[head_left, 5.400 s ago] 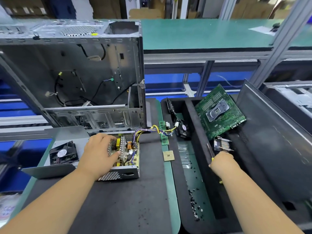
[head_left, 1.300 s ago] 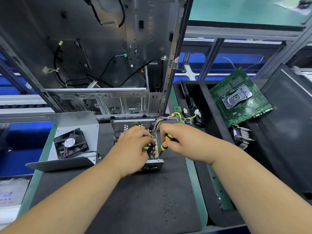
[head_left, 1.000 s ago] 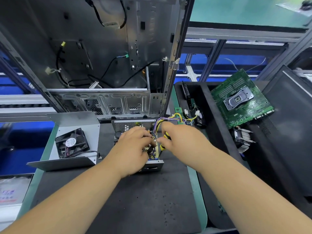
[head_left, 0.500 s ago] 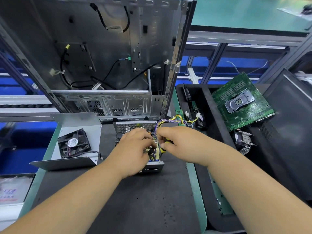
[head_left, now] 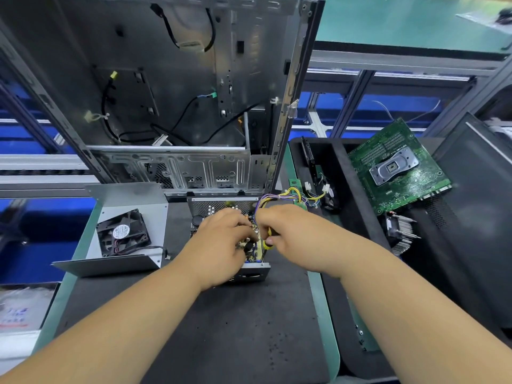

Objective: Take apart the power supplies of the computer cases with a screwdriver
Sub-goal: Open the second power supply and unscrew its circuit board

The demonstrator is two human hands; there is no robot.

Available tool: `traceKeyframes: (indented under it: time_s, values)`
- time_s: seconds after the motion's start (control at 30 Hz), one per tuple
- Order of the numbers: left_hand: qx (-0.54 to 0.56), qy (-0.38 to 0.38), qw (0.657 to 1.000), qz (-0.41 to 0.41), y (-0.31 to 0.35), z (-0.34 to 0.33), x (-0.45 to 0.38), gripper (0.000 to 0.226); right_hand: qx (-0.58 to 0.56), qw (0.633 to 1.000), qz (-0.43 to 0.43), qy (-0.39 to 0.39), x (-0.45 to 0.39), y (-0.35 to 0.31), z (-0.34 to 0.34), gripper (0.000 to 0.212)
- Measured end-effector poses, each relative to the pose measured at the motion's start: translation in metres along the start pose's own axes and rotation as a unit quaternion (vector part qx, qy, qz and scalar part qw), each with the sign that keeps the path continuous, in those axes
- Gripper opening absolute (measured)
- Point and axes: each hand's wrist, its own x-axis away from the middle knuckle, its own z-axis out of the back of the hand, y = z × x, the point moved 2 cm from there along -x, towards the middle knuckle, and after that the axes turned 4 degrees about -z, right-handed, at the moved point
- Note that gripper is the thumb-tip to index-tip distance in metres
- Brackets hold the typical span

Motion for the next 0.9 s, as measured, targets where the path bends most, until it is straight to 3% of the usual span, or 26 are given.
traceKeyframes:
  time_s: [0.1, 0.23, 0.5, 0.67, 0.73, 0.87, 0.9]
  values:
    - [0.003, 0.012, 1.0, -0.001, 0.001, -0.001, 0.002, 0.046, 0.018, 0.999, -0.037, 0.028, 0.002, 0.004, 0.004, 0.009]
    - [0.006, 0.026, 1.0, -0.004, 0.001, 0.0, 0.002, 0.048, 0.126, 0.985, -0.094, 0.063, 0.001, 0.004, -0.003, 0.036]
    - [-0.003, 0.0, 1.0, 0.008, 0.0, -0.001, 0.001, 0.052, 0.05, 0.998, -0.027, 0.001, 0.001, 0.006, -0.007, 0.026]
    - [-0.007, -0.016, 1.0, 0.0, -0.002, -0.001, -0.001, 0.049, 0.045, 0.998, 0.001, -0.046, -0.004, 0.002, 0.002, 0.037]
    - [-0.001, -0.01, 1.0, 0.002, -0.002, -0.002, -0.001, 0.05, 0.04, 0.997, 0.001, -0.063, -0.006, 0.001, 0.005, 0.029]
    - [0.006, 0.005, 1.0, -0.007, -0.002, -0.005, 0.002, 0.051, 0.061, 0.998, -0.006, -0.03, -0.004, 0.0, 0.006, 0.014]
    - [0.003, 0.007, 1.0, -0.007, -0.002, -0.005, 0.001, 0.048, 0.093, 0.995, -0.018, -0.006, -0.003, -0.001, 0.006, 0.02]
